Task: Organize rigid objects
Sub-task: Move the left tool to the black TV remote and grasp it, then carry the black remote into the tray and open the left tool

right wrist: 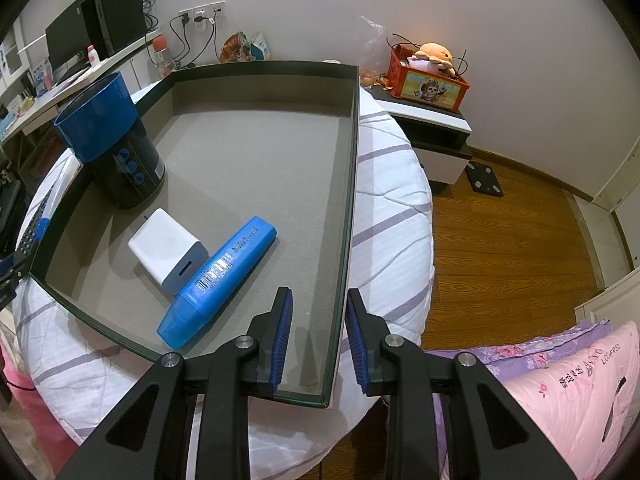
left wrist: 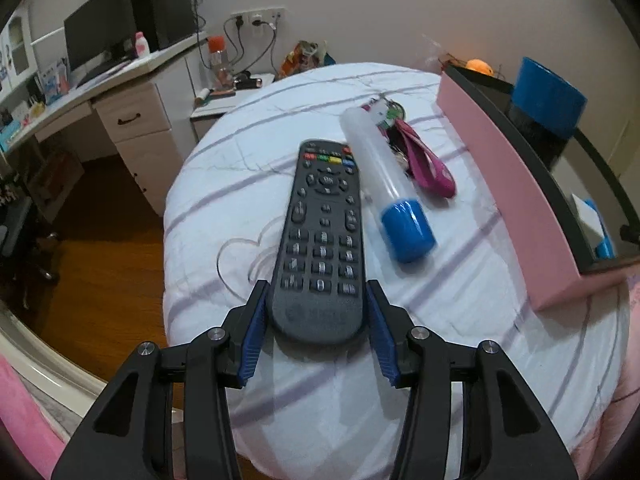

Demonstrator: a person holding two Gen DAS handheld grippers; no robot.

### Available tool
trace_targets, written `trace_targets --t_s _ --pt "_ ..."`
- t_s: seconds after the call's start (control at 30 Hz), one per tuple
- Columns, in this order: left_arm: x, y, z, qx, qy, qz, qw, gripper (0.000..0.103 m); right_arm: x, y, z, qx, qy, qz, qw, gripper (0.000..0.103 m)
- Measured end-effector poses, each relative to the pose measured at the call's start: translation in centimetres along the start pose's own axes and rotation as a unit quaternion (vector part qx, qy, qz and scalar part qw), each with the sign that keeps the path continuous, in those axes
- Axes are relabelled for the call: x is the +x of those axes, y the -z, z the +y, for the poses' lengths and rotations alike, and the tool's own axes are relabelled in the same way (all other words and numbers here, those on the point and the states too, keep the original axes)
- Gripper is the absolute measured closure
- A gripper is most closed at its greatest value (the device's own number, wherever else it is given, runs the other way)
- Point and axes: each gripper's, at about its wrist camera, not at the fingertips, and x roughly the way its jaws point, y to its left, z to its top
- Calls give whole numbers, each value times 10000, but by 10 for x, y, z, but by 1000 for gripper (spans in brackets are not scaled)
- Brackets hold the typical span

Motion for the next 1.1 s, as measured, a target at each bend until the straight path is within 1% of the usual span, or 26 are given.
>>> trace_targets --t_s 0.03,0.13,0.23,0.33,0.37,0.4,0.43,0.47,0.53,0.6,0.7,0.9,1.0,1.1 --pt "3 -4 -1 20 15 16 10000 48 0 0 0 -7 -1 2 10000 74" --pt "17 -18 -4 59 125 71 9999 43 0 0 0 -10 2 5 10000 74" --pt "28 -31 -6 64 180 86 9998 42 0 0 0 -8 -1 0 10000 74" --pt "35 -37 -8 102 150 58 9998 41 0 0 3 0 -9 3 10000 74" --pt "35 -38 -9 113 128 32 9998 42 0 0 3 -6 -2 4 10000 74" --pt "35 -38 -9 112 117 -8 9999 48 0 0 3 -5 -3 3 10000 74" --pt "35 -38 -9 95 94 -53 9999 57 0 0 3 -4 -3 3 10000 74" --pt "33 -37 -8 70 81 -95 9999 59 0 0 2 0 -5 2 10000 74" --pt "31 -35 -3 -68 159 -141 9998 59 0 0 3 -4 -8 3 10000 74" --pt "26 -31 1 -165 186 -149 9996 59 1 0 4 -8 -5 3 10000 74" --pt "15 -26 2 -153 61 -184 9997 59 1 -1 4 -10 -2 1 10000 74" --pt "-15 -23 5 -123 -7 -401 9991 59 1 0 4 -8 -2 0 10000 74" --pt "-32 -22 1 -44 82 -518 9986 59 1 0 4 0 -20 -5 10000 74" --pt "-51 -24 -10 126 156 -716 9972 59 2 0 4 -1 -29 -1 10000 74"
